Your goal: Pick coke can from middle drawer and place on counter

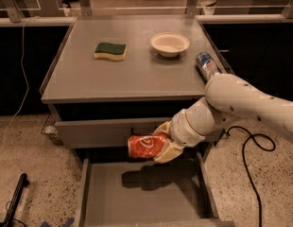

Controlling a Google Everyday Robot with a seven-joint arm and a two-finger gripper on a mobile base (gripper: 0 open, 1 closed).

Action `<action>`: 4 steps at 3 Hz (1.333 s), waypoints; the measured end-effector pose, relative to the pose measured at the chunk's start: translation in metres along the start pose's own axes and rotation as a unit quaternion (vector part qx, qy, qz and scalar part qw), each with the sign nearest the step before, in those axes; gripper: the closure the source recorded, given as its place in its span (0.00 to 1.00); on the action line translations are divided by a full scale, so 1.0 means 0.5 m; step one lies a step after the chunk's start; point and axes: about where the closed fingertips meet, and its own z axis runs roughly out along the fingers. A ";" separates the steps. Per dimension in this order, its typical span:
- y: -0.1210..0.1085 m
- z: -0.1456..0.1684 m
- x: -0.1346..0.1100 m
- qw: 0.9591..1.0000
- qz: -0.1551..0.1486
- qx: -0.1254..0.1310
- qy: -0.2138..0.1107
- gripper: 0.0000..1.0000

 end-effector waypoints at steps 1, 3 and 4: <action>0.000 0.001 0.000 1.000 0.000 0.000 -0.001 1.00; -0.018 -0.142 -0.080 0.998 -0.043 0.044 -0.021 1.00; -0.053 -0.209 -0.139 0.997 -0.062 0.043 -0.011 1.00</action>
Offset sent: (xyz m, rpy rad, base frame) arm 0.0170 -0.0094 0.0718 0.0757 -0.1000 -0.0011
